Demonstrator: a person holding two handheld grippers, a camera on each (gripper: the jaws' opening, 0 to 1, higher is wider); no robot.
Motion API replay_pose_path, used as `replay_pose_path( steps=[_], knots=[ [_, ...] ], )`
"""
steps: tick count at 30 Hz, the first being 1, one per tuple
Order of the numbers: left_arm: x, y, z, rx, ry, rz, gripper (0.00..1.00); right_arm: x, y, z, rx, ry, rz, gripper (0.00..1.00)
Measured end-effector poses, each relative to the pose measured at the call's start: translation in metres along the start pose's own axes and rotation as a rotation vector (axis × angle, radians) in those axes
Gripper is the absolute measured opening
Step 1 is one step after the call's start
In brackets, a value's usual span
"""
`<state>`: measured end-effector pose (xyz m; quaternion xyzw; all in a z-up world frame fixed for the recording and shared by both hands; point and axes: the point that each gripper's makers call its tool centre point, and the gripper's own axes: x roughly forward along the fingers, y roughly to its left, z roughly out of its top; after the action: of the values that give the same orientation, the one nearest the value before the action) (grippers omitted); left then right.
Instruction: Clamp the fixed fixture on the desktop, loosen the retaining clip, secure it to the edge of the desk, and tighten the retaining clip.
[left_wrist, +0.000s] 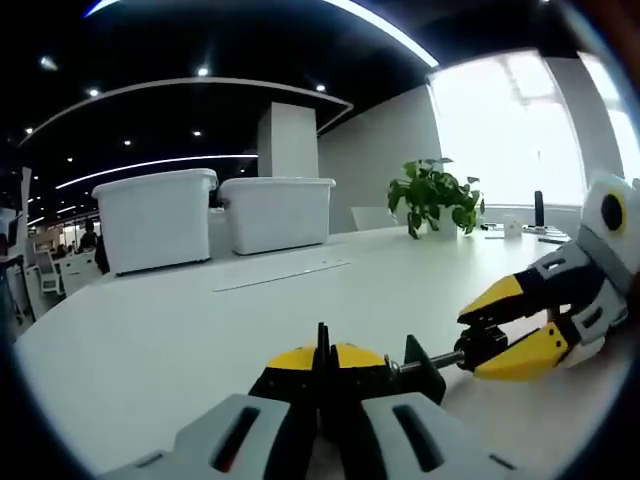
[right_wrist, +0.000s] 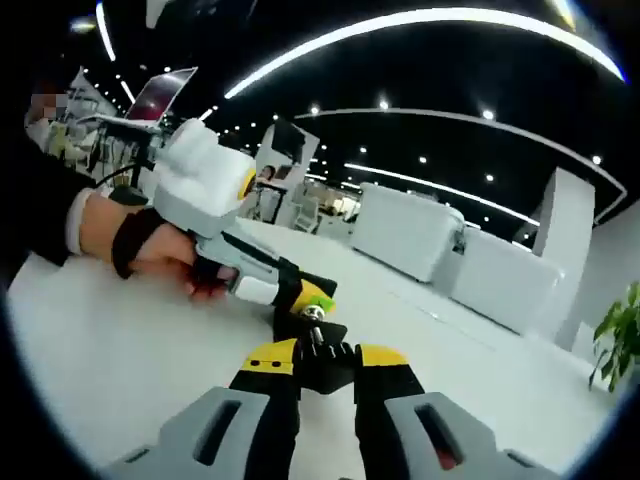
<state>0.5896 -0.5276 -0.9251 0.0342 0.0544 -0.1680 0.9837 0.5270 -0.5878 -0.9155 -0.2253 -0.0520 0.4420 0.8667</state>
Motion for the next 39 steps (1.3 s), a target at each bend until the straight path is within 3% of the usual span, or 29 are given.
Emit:
replay_pose_path(
  steps=[7,12,15,23,25,27,28,30,33,34,37,39],
  knots=[
    [0.001,0.0,0.0,0.0,0.0,0.0,0.04,-0.001,0.005,0.001,-0.3,0.006,-0.033,0.18],
    [0.001,-0.001,0.0,0.001,0.0,0.001,0.04,-0.001,0.005,0.0,-0.412,0.013,-0.048,0.18],
    [0.001,-0.001,0.0,0.001,0.001,0.002,0.04,0.0,0.006,-0.001,-0.524,0.02,-0.056,0.18],
    [0.0,0.0,-0.001,0.0,0.001,0.001,0.04,0.001,0.005,0.002,-0.523,0.028,-0.052,0.19],
    [0.0,0.0,-0.001,0.001,0.001,0.0,0.04,0.001,0.008,0.002,-0.411,0.045,-0.008,0.26],
    [0.0,-0.001,-0.001,0.001,0.001,0.0,0.04,0.0,0.004,0.01,-0.22,0.006,0.003,0.36],
    [0.0,-0.001,-0.001,0.001,0.001,0.0,0.04,-0.002,-0.002,0.015,-0.077,-0.017,0.004,0.4],
    [-0.001,-0.001,-0.001,0.005,0.001,0.0,0.04,-0.003,-0.008,0.013,0.136,-0.017,0.023,0.42],
    [-0.001,-0.001,-0.001,0.006,0.0,0.0,0.04,-0.002,-0.014,0.004,0.33,0.0,0.042,0.41],
    [-0.001,-0.001,0.0,0.008,0.0,0.0,0.04,-0.001,-0.012,0.002,0.43,0.001,0.062,0.39],
    [-0.002,-0.002,0.0,0.01,0.0,-0.001,0.04,-0.001,-0.012,0.0,0.555,-0.006,0.087,0.34],
    [-0.002,-0.002,0.0,0.01,0.0,-0.001,0.04,0.0,-0.017,-0.003,0.564,-0.009,0.07,0.33]
  ],
)
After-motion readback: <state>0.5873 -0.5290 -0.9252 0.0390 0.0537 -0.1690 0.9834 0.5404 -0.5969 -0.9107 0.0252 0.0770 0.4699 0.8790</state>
